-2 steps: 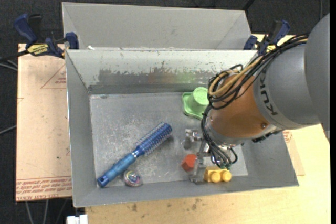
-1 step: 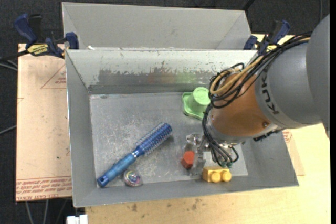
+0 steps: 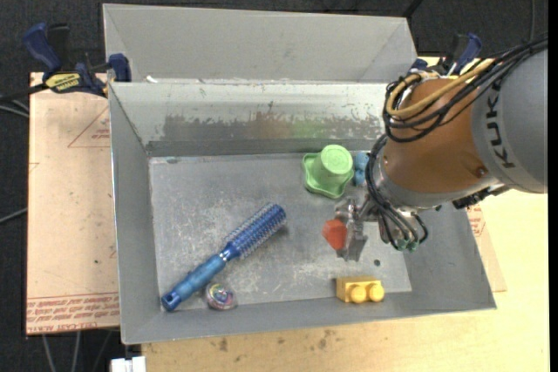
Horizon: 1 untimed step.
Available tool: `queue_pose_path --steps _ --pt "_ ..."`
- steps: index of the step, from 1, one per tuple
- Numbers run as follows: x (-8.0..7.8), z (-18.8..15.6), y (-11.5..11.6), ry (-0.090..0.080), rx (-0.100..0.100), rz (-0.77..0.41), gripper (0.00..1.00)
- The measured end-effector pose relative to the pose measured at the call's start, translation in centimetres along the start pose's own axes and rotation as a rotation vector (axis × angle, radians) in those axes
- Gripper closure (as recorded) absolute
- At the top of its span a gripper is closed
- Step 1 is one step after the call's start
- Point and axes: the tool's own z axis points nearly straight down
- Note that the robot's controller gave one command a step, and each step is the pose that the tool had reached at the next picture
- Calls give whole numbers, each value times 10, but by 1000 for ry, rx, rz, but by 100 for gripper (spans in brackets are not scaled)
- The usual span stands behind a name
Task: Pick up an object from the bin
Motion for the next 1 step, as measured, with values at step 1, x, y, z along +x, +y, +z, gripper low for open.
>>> queue_pose_path --steps 1 --pt "-33 -242 14 -6 0 -135 100"
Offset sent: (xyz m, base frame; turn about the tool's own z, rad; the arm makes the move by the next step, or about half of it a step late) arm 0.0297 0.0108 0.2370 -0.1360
